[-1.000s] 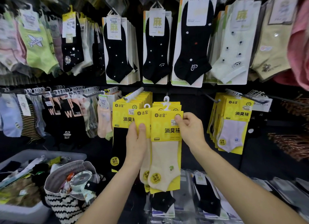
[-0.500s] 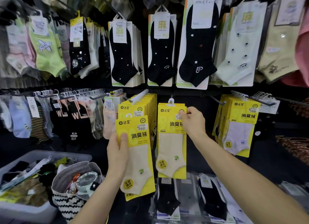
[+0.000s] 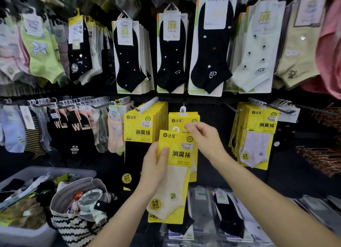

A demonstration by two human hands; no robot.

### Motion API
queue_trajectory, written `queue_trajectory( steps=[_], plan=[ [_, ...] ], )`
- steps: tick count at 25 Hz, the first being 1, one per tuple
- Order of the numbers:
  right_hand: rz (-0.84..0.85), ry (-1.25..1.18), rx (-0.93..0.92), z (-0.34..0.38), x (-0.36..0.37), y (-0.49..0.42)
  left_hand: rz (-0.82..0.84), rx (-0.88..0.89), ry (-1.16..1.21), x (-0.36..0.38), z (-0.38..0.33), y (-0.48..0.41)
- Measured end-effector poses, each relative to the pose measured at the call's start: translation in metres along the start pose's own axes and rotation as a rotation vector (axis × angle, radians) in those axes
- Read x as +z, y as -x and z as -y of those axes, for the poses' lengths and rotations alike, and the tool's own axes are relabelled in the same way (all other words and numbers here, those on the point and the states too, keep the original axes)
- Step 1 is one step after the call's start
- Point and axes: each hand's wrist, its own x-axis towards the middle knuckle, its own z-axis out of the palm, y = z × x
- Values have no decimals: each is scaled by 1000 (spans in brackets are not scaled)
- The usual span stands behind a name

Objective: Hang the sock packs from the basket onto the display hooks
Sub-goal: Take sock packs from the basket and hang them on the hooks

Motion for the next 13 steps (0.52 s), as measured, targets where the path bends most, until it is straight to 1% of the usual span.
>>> queue_trajectory(
  steps=[4, 7, 10, 13],
  plan=[
    [87, 115, 32, 19, -16, -11, 112, -3, 1, 11, -4, 3],
    [193, 207, 67, 25, -20, -16, 114, -8, 35, 15, -7, 1],
    [277, 226, 108, 27, -25, -18, 132, -5, 48, 16, -9, -2],
    [354, 262, 105, 30, -31, -21, 133, -31, 42, 14, -7, -3]
  ],
)
